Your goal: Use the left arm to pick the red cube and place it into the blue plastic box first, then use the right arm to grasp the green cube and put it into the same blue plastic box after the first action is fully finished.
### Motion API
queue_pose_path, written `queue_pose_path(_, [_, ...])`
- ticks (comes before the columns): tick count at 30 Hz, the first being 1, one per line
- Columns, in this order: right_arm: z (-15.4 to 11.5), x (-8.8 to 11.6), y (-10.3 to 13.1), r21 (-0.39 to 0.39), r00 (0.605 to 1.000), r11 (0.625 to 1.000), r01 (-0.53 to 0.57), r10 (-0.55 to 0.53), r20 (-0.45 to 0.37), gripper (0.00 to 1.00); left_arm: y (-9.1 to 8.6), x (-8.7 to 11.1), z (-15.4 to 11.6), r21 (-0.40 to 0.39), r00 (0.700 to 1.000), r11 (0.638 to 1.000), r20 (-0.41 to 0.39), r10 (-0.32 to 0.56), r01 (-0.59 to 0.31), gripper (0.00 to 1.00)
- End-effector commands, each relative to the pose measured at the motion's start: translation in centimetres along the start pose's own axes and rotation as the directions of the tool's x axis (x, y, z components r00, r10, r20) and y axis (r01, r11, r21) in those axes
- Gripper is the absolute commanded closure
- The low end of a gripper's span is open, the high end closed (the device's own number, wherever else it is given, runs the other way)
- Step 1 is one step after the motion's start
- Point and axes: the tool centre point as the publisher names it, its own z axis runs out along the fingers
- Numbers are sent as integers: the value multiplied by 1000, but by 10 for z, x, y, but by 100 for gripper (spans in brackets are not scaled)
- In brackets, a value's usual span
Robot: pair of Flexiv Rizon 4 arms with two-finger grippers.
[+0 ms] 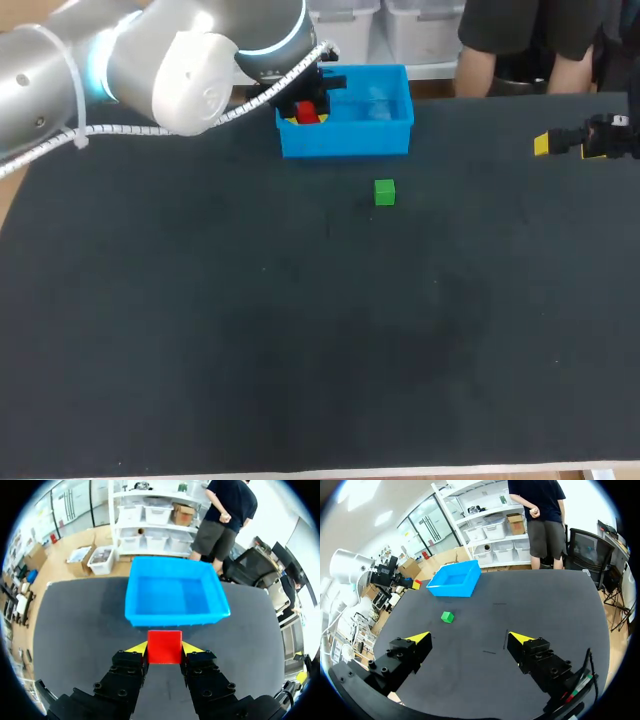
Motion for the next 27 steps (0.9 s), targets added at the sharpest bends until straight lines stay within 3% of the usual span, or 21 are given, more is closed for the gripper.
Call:
queue_pose_path(1, [1,0,0,2,1000,1000,0,0,0,0,-3,-16,8,10,1000,1000,-2,1,-1,100])
queue_pose_path(17, [1,0,0,2,1000,1000,0,0,0,0,-14,-71,11,58,998,998,61,35,-38,100])
queue_pose_path(27, [1,0,0,2,1000,1000,0,0,0,0,-16,-96,27,91,996,995,81,32,-39,100])
